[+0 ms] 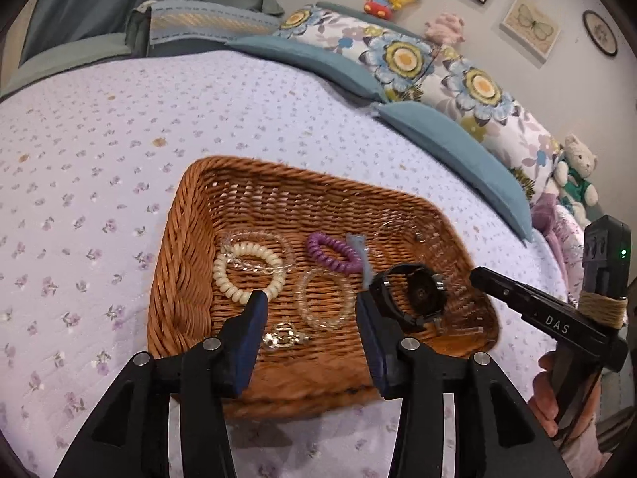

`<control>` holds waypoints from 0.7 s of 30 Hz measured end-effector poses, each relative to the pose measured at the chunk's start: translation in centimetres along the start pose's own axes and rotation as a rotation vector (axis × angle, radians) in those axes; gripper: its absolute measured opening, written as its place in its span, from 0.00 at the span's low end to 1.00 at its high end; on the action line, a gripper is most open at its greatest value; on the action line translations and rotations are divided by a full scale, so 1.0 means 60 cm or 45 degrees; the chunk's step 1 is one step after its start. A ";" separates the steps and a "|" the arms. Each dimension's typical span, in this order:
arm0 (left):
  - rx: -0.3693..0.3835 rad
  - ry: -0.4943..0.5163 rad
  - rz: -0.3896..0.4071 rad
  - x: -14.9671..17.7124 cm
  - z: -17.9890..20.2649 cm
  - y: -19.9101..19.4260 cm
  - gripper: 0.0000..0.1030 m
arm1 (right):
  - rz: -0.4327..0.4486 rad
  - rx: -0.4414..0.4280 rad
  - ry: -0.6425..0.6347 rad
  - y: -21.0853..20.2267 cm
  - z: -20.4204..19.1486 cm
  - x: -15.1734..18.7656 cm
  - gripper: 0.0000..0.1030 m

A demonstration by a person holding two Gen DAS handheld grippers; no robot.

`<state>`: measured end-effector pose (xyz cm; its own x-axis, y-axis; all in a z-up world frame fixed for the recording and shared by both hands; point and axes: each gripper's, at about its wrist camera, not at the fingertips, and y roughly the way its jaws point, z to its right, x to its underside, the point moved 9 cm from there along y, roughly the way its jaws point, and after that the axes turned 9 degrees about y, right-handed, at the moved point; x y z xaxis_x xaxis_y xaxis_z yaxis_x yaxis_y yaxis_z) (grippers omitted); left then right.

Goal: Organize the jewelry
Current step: 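Carry the keychain and charm into the basket and open both grippers, then grasp the red cord with the left gripper while the right gripper grasps the clear bead bracelet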

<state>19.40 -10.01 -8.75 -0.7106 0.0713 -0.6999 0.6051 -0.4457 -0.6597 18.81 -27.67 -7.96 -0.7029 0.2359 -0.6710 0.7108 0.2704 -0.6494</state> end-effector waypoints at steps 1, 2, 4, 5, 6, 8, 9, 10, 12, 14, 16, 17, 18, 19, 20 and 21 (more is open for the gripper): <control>0.004 0.000 0.017 -0.001 0.005 -0.013 0.46 | 0.009 -0.007 -0.006 -0.008 -0.005 0.002 0.23; 0.007 0.000 0.030 -0.001 0.006 -0.024 0.46 | 0.018 -0.012 -0.011 -0.017 -0.010 0.004 0.23; 0.017 -0.002 0.058 0.003 0.013 -0.049 0.46 | 0.030 -0.038 -0.014 -0.038 -0.024 0.012 0.24; 0.024 -0.002 0.073 0.009 0.020 -0.067 0.46 | 0.031 -0.058 -0.015 -0.048 -0.034 0.020 0.24; 0.026 -0.002 0.079 0.011 0.023 -0.076 0.46 | 0.029 -0.073 -0.017 -0.057 -0.041 0.029 0.24; 0.029 0.002 0.101 0.023 0.036 -0.104 0.46 | 0.020 -0.095 -0.019 -0.071 -0.055 0.050 0.24; 0.034 0.006 0.110 0.033 0.045 -0.119 0.46 | 0.010 -0.106 -0.021 -0.078 -0.061 0.066 0.24; 0.038 0.009 0.113 0.040 0.051 -0.128 0.46 | -0.007 -0.118 -0.023 -0.085 -0.069 0.085 0.24; 0.043 0.028 0.128 0.062 0.069 -0.154 0.46 | -0.029 -0.128 -0.030 -0.096 -0.080 0.118 0.24; 0.023 0.051 0.133 0.091 0.085 -0.178 0.46 | -0.057 -0.137 -0.036 -0.106 -0.091 0.155 0.24; 0.022 0.057 0.126 0.115 0.093 -0.193 0.46 | -0.091 -0.158 -0.034 -0.117 -0.102 0.192 0.24; 0.027 0.051 0.114 0.133 0.098 -0.200 0.46 | -0.107 -0.166 -0.031 -0.119 -0.104 0.207 0.24; 0.031 0.041 0.100 0.147 0.100 -0.203 0.46 | -0.128 -0.175 -0.027 -0.123 -0.108 0.223 0.24; 0.035 0.030 0.082 0.162 0.100 -0.205 0.46 | -0.153 -0.183 -0.026 -0.127 -0.112 0.244 0.24; 0.035 0.017 0.060 0.181 0.099 -0.208 0.46 | -0.171 -0.187 -0.024 -0.130 -0.114 0.258 0.24; 0.030 0.000 0.034 0.201 0.096 -0.208 0.46 | -0.186 -0.193 -0.020 -0.132 -0.116 0.270 0.24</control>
<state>1.20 -8.71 -7.37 -0.6943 0.0590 -0.7173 0.6152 -0.4686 -0.6340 1.63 -19.51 -11.21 -0.7966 0.1698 -0.5802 0.5883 0.4385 -0.6795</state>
